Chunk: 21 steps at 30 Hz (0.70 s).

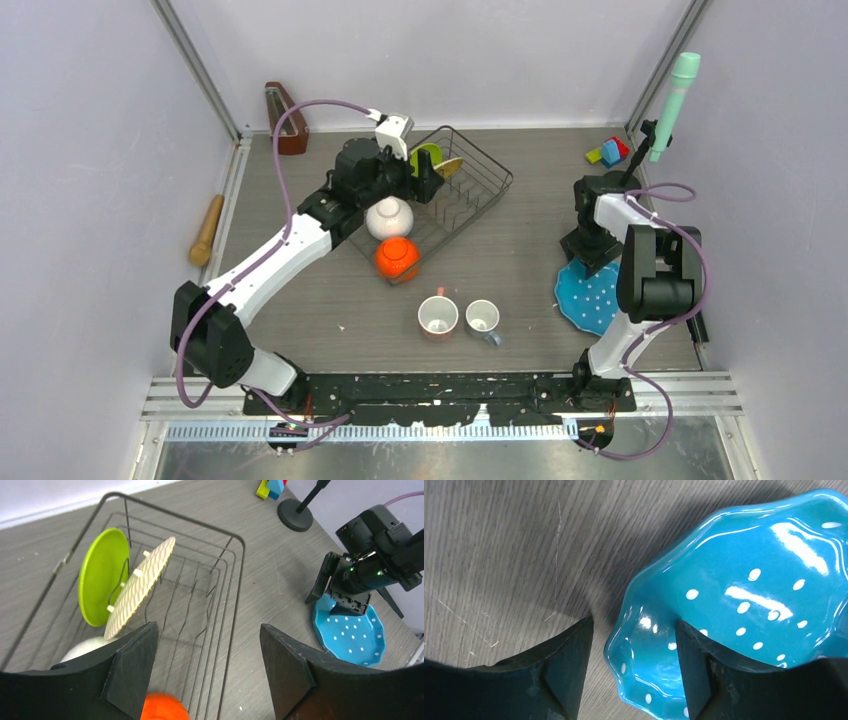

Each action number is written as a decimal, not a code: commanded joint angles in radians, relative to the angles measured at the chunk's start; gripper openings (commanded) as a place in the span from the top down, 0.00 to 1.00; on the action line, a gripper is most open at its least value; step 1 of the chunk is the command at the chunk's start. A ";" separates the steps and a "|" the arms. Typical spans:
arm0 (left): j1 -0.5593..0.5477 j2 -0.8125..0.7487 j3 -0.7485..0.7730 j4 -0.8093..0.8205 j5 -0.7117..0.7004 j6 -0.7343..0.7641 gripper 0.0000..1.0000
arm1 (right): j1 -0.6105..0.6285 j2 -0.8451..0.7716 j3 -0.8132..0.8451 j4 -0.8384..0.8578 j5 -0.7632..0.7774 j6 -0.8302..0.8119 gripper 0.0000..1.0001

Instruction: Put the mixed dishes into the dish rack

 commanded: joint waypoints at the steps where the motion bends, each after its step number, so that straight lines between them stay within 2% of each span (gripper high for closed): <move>1: 0.005 -0.056 -0.024 -0.005 0.026 -0.043 0.24 | -0.016 0.028 0.030 0.025 0.064 0.028 0.36; 3: 0.005 -0.067 -0.039 -0.018 0.023 -0.036 0.23 | -0.031 0.036 0.019 0.039 0.055 0.030 0.46; 6: 0.005 -0.078 -0.051 -0.032 0.022 -0.030 0.23 | -0.051 0.040 0.007 0.057 0.022 0.029 0.84; 7: 0.005 -0.080 -0.054 -0.033 0.023 -0.029 0.23 | -0.053 0.039 0.006 0.060 0.007 0.029 0.89; 11: 0.006 -0.074 -0.052 -0.036 0.051 -0.034 0.23 | -0.055 0.002 0.004 0.058 -0.025 0.019 0.99; 16: -0.003 -0.030 -0.034 0.026 0.205 -0.092 0.26 | -0.058 -0.103 0.028 0.019 -0.074 0.036 1.00; 18: -0.037 0.000 -0.027 0.053 0.219 -0.106 0.26 | -0.058 -0.148 0.034 0.009 -0.109 0.056 1.00; 21: -0.114 0.048 -0.020 0.105 0.164 -0.086 0.26 | -0.058 -0.237 0.023 0.003 -0.160 0.119 1.00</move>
